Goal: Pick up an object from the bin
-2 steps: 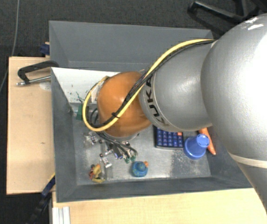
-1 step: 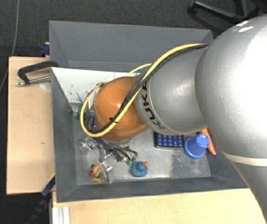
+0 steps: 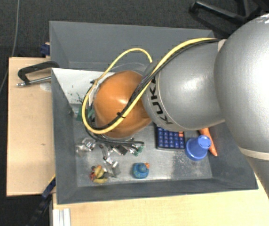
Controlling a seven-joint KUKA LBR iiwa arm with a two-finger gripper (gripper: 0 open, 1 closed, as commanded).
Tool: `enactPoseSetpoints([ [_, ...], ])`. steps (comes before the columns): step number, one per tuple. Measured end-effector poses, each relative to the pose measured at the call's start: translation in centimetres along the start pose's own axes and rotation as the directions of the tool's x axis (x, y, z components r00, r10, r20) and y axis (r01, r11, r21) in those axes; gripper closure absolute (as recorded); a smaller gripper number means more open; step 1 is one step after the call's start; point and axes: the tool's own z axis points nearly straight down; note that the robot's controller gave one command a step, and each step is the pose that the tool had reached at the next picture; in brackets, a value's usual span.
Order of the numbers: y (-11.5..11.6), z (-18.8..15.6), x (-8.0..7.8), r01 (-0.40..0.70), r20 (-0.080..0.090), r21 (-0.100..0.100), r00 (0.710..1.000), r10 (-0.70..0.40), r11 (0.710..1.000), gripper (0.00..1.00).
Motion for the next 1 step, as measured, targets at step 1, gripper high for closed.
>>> enactPoseSetpoints([
  [1,-1.06,2.65,1.66,0.180,-0.007,-0.003,0.984,-0.180,0.984,0.00],
])
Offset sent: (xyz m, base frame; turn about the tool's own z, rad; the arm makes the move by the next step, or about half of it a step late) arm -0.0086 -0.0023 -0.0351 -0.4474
